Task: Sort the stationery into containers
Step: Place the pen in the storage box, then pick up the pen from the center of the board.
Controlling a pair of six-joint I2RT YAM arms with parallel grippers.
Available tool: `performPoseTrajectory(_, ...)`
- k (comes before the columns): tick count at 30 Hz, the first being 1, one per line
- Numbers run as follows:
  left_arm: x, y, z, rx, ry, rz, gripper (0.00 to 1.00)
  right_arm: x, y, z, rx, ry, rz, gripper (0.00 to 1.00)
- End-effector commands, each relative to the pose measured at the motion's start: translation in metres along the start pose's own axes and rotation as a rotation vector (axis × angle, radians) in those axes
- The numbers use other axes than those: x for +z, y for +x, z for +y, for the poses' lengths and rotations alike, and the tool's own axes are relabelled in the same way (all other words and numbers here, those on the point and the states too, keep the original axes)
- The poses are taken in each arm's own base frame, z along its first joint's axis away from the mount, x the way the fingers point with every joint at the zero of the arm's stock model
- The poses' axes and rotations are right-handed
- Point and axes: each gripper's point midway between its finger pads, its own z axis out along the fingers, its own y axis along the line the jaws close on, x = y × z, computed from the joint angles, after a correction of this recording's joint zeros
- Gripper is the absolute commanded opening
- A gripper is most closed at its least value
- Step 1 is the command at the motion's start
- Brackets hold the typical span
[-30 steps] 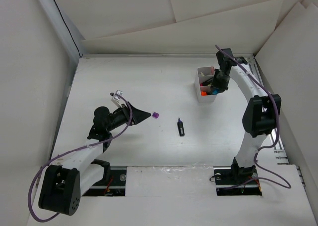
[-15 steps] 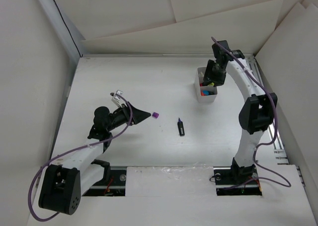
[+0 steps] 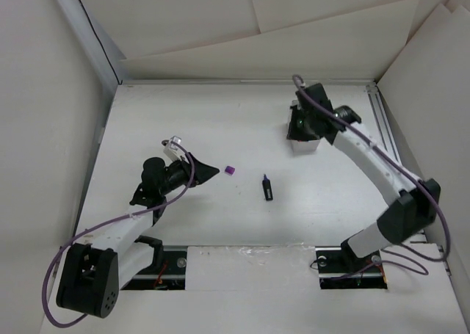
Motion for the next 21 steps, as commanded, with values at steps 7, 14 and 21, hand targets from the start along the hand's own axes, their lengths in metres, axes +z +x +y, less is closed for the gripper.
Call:
performPoseTrajectory(7, -0.008, -0.01, 0.006, 0.116, -0.15, -0.059, 0.41, 0.005, 0.105, 0.063, -0.014, -0.256, -0.069, 0.15)
performPoseTrajectory(14, 0.013, 0.032, -0.021, 0.19, -0.159, 0.051, 0.38, 0.048, 0.159, 0.044, -0.042, -0.155, 0.088, 0.49)
performPoseTrajectory(21, 0.013, 0.052, -0.022, 0.186, -0.174, 0.09, 0.38, 0.064, 0.192, 0.054, 0.013, -0.201, 0.156, 0.12)
